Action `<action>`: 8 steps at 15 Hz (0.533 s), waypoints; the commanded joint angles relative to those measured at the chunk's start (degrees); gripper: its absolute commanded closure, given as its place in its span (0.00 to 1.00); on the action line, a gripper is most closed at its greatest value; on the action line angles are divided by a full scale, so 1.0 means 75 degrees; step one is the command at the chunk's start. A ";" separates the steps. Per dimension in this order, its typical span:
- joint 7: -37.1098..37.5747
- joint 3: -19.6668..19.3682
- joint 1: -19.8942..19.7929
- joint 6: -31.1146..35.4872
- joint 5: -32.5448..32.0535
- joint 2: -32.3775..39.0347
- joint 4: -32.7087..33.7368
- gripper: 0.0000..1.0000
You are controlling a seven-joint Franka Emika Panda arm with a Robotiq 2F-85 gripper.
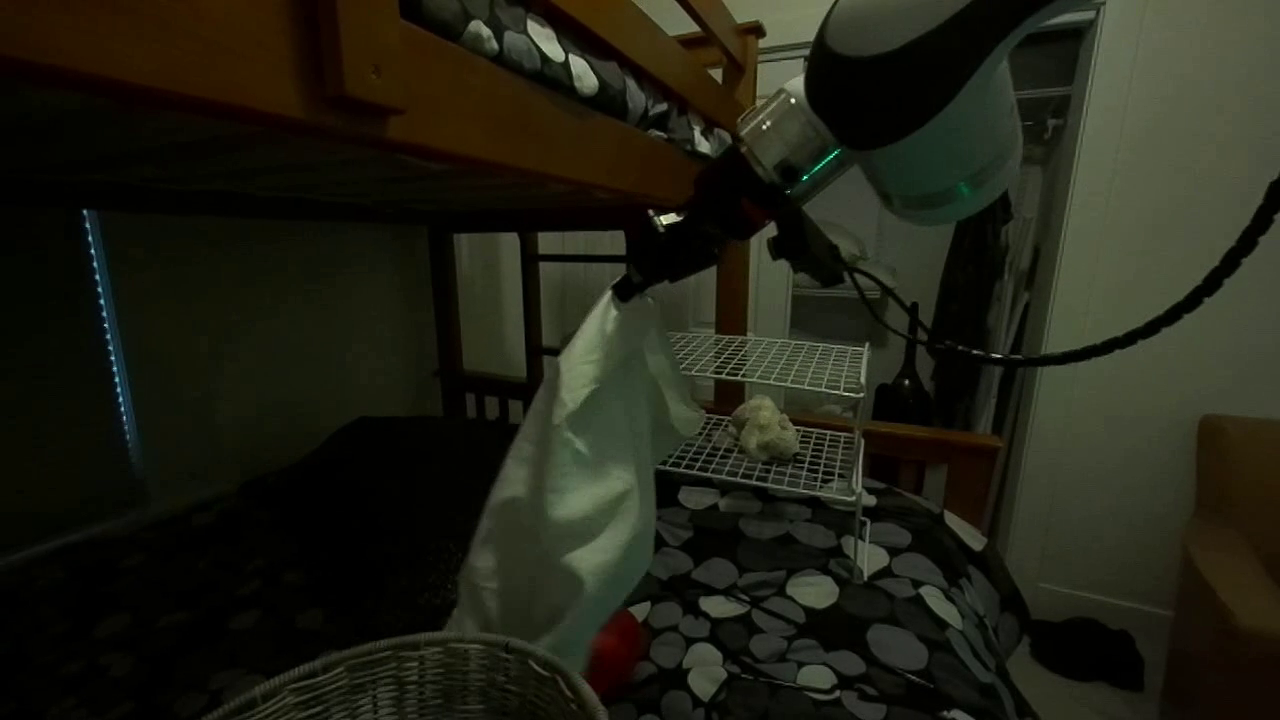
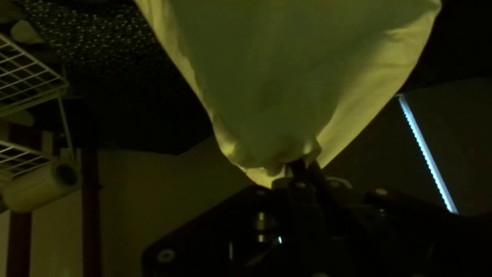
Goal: Put the towel on top of the shelf
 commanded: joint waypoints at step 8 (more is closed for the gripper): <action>0.1593 -0.1419 -0.1224 0.0862 -0.1811 -0.0007 0.0720 1.00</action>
